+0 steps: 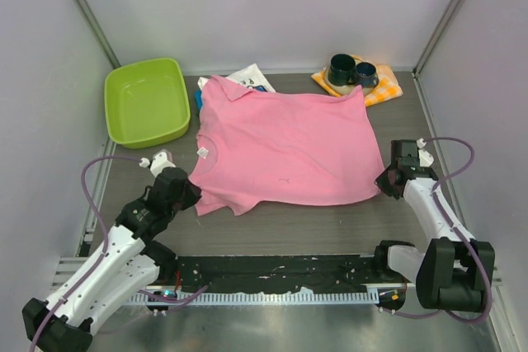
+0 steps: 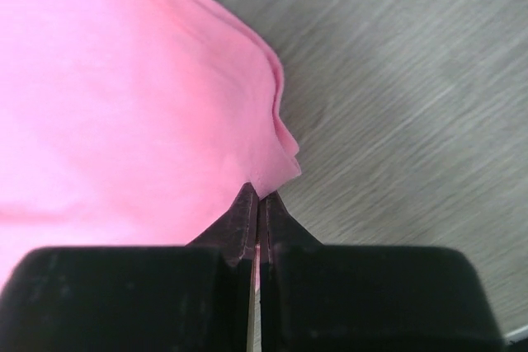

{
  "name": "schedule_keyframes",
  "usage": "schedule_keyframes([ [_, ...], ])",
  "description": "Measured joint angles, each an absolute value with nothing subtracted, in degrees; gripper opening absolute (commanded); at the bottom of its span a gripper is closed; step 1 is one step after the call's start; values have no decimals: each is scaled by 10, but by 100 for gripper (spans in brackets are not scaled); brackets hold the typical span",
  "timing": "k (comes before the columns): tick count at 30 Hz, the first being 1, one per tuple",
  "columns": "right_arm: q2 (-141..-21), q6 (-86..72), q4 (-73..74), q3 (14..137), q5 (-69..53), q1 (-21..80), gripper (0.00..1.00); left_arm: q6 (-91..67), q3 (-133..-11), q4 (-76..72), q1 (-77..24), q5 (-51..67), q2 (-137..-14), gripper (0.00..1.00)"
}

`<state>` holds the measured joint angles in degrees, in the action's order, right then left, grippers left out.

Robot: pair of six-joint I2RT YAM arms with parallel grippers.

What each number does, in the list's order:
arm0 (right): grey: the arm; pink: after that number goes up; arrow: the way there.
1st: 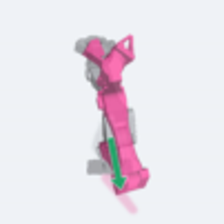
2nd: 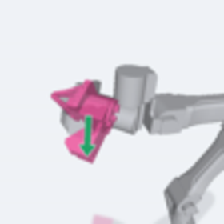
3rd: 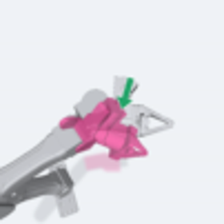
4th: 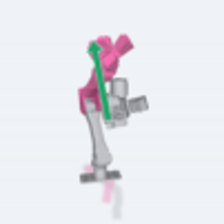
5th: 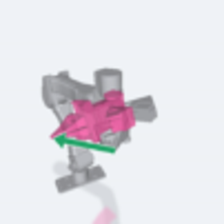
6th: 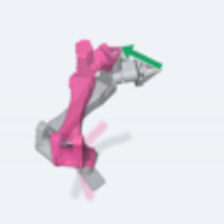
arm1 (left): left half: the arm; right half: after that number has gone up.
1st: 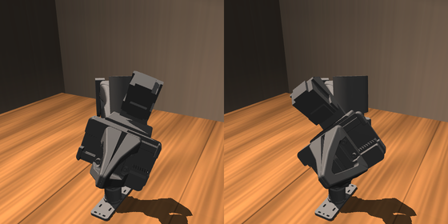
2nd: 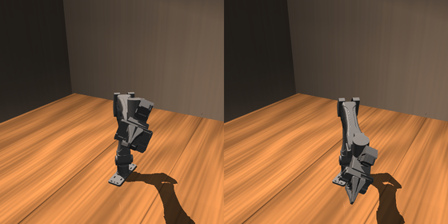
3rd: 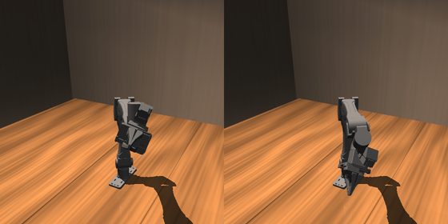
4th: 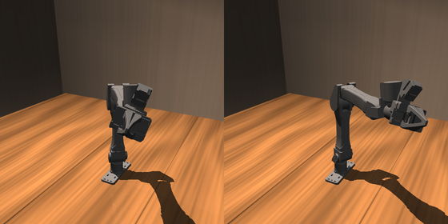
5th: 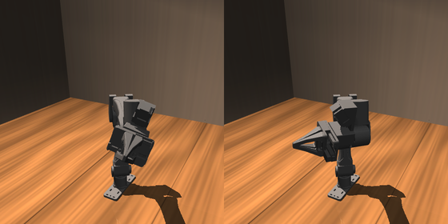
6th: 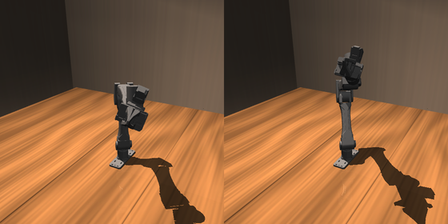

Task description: Fold and stack the t-shirts

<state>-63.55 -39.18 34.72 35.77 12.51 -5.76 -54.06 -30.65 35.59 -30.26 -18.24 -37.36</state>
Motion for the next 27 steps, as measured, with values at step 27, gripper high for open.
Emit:
schedule_keyframes([
  [27, -599, -359, 215, 453, 55, -42, 1, -455, -485, 401, -302, -251, -443, 0],
])
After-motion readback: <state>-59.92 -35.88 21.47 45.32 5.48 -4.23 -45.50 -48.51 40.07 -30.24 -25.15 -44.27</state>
